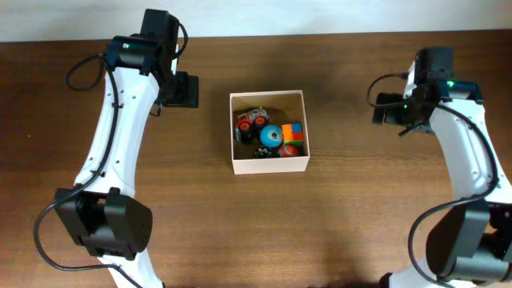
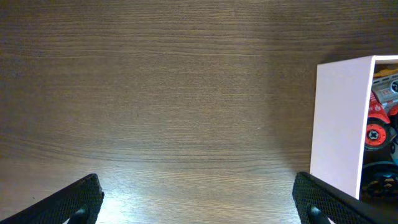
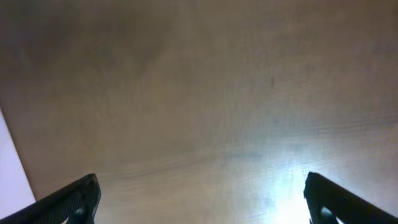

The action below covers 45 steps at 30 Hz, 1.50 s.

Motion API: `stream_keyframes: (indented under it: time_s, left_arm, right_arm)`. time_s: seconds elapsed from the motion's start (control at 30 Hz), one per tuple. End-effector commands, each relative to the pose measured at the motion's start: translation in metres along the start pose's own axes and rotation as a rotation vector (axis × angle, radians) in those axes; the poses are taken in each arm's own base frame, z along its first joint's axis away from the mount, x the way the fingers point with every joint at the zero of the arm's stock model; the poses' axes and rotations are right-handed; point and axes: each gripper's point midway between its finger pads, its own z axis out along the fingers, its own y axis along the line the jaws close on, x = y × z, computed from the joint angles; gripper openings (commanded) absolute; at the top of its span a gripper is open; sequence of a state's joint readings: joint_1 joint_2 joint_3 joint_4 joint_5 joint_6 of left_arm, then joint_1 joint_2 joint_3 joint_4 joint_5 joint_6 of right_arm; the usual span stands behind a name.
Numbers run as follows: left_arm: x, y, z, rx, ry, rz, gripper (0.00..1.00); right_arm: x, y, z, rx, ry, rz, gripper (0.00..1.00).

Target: Pack container

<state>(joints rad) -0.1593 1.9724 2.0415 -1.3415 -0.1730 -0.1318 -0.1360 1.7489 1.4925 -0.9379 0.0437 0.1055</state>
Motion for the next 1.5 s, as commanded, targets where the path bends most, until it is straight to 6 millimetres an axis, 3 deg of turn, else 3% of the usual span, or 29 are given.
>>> stream_keyframes:
  time_s: [0.0,0.1,0.17,0.3,0.53,0.73,0.93,1.1,1.47]
  left_arm:
    - [-0.005,0.004,-0.011,-0.004,-0.035,-0.021,0.99]
    - [-0.005,0.004,-0.011,-0.004,-0.035,-0.021,0.99]
    - [-0.005,0.004,-0.011,-0.004,-0.035,-0.021,0.99]
    - [-0.005,0.004,-0.011,-0.004,-0.035,-0.021,0.99]
    - [-0.005,0.004,-0.011,-0.004,-0.035,-0.021,0.99]
    - [-0.005,0.004,-0.011,-0.004,-0.035,-0.021,0.99]
    - [-0.005,0.004,-0.011,-0.004,-0.035,-0.021,0.99]
    - [-0.005,0.004,-0.011,-0.004,-0.035,-0.021,0.99]
    - [-0.005,0.004,-0.011,-0.004,-0.035,-0.021,0.99]
  right_arm:
    - [-0.033,0.019,-0.05,-0.031,-0.234,-0.027,0.99]
    - [-0.051,0.034,-0.085,-0.044,-0.428,-0.075,0.99]
    - [-0.05,0.042,-0.104,-0.044,-0.537,-0.136,0.99]
    - [-0.023,0.042,-0.129,-0.04,-0.707,-0.156,0.99]
    - [0.035,0.025,-0.145,-0.071,-0.952,-0.114,0.99]
    - [0.083,0.012,-0.145,-0.098,-1.126,-0.082,0.99]
    - [0.112,0.007,-0.144,-0.127,-1.234,-0.072,0.99]
    - [0.123,0.007,-0.142,-0.146,-1.281,-0.072,0.99]
    - [0.136,0.005,-0.107,-0.146,-1.24,-0.087,0.99]
